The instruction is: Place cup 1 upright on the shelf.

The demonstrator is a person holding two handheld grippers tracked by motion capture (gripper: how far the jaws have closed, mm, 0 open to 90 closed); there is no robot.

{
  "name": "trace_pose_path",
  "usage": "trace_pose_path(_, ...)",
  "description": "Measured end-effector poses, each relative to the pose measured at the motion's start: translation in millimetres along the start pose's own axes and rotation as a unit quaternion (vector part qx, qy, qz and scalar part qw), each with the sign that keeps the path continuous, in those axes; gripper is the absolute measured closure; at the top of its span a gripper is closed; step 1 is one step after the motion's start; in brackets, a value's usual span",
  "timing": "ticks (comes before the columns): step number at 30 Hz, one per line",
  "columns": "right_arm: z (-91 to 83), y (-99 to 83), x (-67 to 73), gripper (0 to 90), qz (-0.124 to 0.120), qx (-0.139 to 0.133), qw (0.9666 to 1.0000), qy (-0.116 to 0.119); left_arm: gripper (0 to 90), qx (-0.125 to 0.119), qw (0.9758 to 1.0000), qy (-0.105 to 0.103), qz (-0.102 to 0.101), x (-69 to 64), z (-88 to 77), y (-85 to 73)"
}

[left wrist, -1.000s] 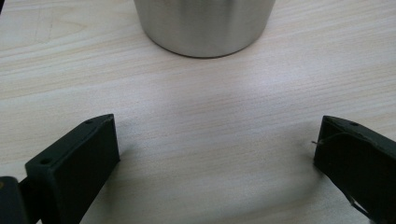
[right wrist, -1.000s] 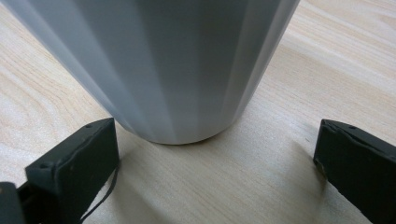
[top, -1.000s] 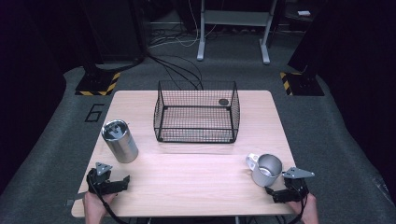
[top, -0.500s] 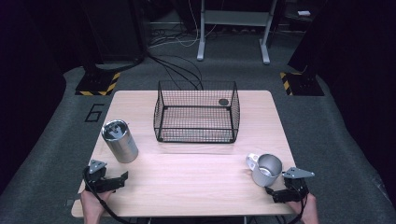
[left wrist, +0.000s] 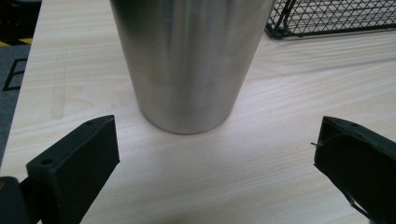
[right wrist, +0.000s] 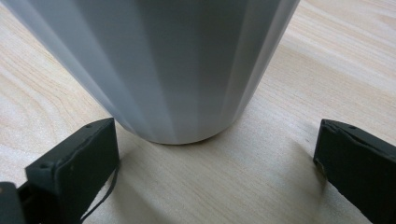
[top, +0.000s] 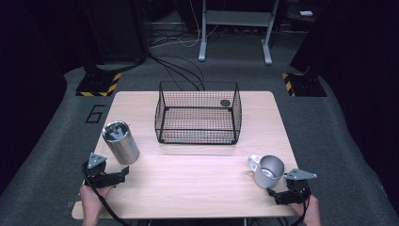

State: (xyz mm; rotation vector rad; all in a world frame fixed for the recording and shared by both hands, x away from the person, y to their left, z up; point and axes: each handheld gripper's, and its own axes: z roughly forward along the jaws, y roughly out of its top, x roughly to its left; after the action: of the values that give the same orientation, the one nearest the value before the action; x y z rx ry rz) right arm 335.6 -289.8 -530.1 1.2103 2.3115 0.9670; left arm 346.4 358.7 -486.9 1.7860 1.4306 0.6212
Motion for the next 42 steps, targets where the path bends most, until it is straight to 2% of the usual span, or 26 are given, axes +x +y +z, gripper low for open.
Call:
trace_pose_path(2, 0.0, 0.0, 0.1, 0.0, 0.0, 0.0, 1.0, 0.0, 0.0, -0.009, 1.0, 0.004, 0.002, -0.9, 0.1, 1.8)
trace_pose_path(5, -0.1, 0.0, -0.1, 0.0, -0.001, 0.0, 1.0, 0.001, 0.0, -0.017, 0.9999, -0.001, 0.002, -0.5, -1.2, 8.5)
trace_pose_path(11, 0.0, 0.0, 0.0, 0.0, 0.0, 0.0, 1.0, 0.0, 0.0, -0.016, 0.9998, -0.008, 0.013, -3.7, 1.7, 19.3)
trace_pose_path(15, -0.1, 0.0, -0.2, 0.0, -0.001, 0.0, 1.0, 0.0, 0.0, -0.022, 0.9997, -0.01, 0.007, -2.8, 3.9, 22.9)
trace_pose_path(18, -0.1, 0.0, -0.4, 0.0, -0.001, 0.0, 1.0, 0.0, 0.0, -0.037, 0.9993, -0.008, 0.001, -0.3, 5.3, 27.0)
trace_pose_path(23, 0.0, 0.0, -0.4, 0.0, -0.001, 0.001, 1.0, 0.001, 0.0, -0.044, 0.999, -0.006, 0.001, 3.1, 4.2, 34.0)
trace_pose_path(30, 0.0, 0.0, -0.5, 0.0, -0.001, 0.0, 1.0, 0.0, 0.0, -0.063, 0.998, -0.004, 0.001, 8.1, 2.2, 52.8)
trace_pose_path(42, 0.0, 0.0, -0.5, 0.0, -0.001, 0.0, 1.0, 0.0, 0.0, -0.084, 0.9964, 0.001, -0.001, 8.4, 3.6, 70.3)
